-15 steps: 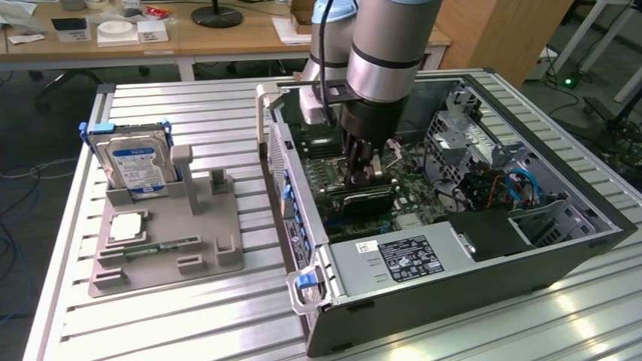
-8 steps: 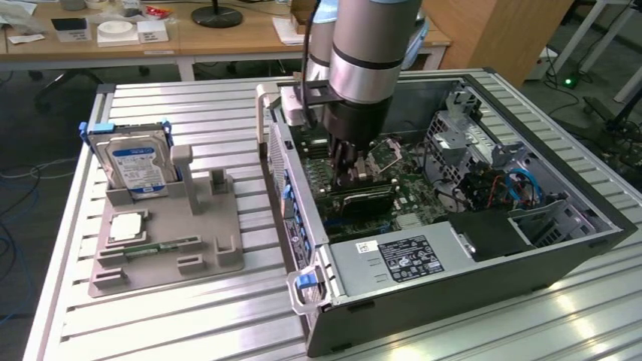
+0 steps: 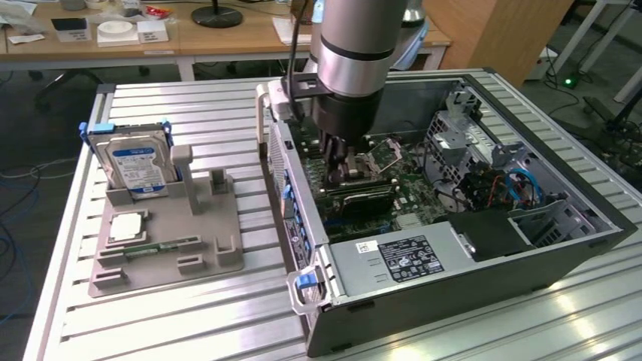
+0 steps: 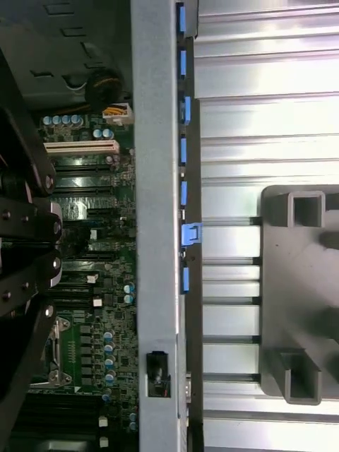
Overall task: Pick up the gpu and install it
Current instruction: 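Press down on the gpu until it lock into place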
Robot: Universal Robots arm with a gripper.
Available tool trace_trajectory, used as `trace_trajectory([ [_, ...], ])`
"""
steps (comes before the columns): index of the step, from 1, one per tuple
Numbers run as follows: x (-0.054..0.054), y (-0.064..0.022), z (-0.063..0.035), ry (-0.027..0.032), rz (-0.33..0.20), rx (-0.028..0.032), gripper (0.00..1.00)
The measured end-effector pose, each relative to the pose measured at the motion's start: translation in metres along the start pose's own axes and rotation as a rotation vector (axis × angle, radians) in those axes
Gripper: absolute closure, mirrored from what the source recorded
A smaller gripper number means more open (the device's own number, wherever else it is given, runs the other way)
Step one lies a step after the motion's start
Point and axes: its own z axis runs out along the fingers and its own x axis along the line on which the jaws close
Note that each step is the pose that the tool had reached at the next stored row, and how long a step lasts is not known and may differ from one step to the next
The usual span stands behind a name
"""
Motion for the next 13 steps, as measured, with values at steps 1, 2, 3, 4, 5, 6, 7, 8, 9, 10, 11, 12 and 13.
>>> trace_trajectory([
  [1, 0.000, 0.0020, 0.0000, 0.0001, 0.000, 0.0001, 0.90],
  [2, 0.000, 0.0041, -0.0001, 0.0001, 0.000, 0.0001, 0.90],
  [3, 0.000, 0.0067, -0.0001, 0.0001, 0.000, 0.0000, 0.90],
  [4, 0.000, 0.0094, -0.0002, 0.0001, 0.000, 0.0000, 0.90],
  [5, 0.000, 0.0120, -0.0002, 0.0001, 0.000, 0.0000, 0.90],
  [6, 0.000, 0.0140, -0.0003, 0.0001, 0.000, 0.0000, 0.90],
  [7, 0.001, 0.0154, -0.0003, 0.0001, 0.000, 0.0001, 0.90],
  [8, 0.001, 0.0171, -0.0003, 0.0001, 0.000, 0.0000, 0.90],
  [9, 0.001, 0.0184, -0.0003, 0.0001, 0.000, 0.0000, 0.90],
  [10, 0.001, 0.0194, -0.0003, 0.0001, 0.000, 0.0000, 0.90],
  [11, 0.001, 0.0214, -0.0004, 0.0002, 0.000, 0.0000, 0.90],
  [12, 0.001, 0.0234, -0.0003, 0.0001, 0.000, 0.0000, 0.90],
  [13, 0.001, 0.0246, -0.0003, 0.0000, 0.000, 0.0001, 0.90],
])
